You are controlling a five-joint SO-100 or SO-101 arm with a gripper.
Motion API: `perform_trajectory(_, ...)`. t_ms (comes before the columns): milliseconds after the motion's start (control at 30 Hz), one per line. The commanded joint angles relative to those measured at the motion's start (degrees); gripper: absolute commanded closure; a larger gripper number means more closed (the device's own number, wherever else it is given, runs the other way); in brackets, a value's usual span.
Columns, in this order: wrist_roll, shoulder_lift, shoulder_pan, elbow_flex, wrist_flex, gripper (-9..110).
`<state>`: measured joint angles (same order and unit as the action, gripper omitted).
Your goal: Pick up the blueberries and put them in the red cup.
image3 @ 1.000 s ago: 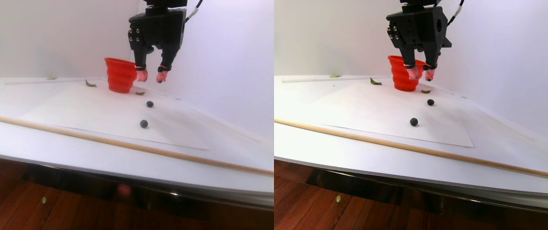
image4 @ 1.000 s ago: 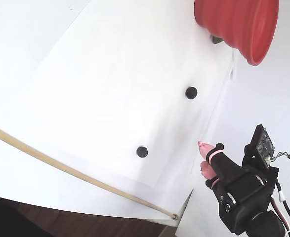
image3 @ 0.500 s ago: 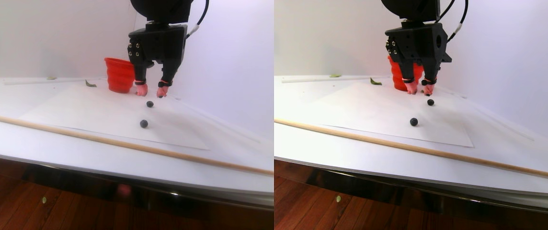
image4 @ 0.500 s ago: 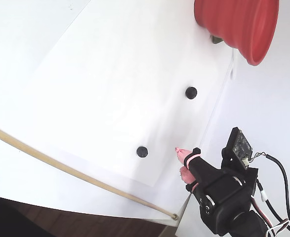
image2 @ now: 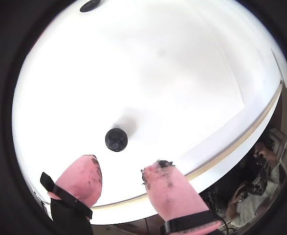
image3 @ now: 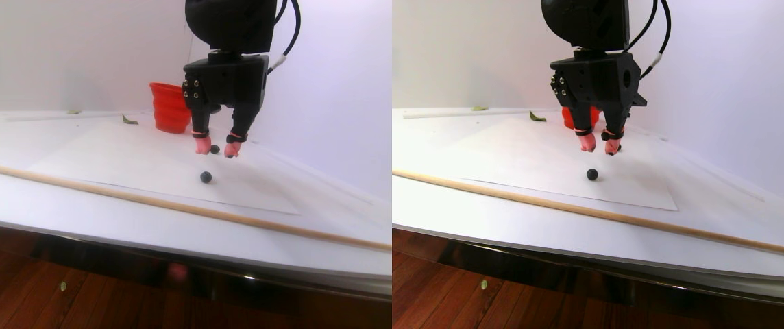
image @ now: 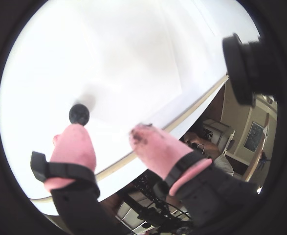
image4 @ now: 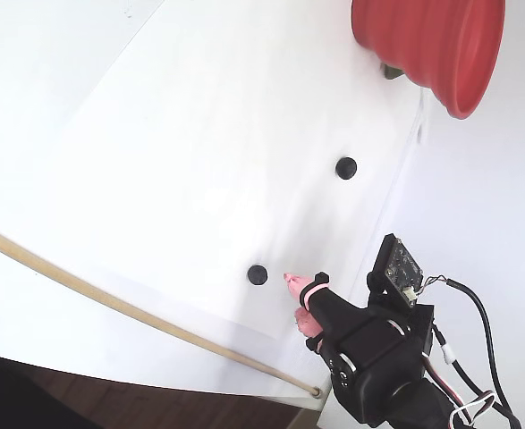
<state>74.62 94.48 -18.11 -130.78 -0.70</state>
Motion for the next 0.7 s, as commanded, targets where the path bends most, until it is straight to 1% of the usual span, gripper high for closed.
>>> perform_trajectory(0, -0.5, -0.1, -1.6, 2.6, 1.0, 85)
perform_trajectory(667, -2.6, -4.7, 1.4, 6.1, 2.2, 84)
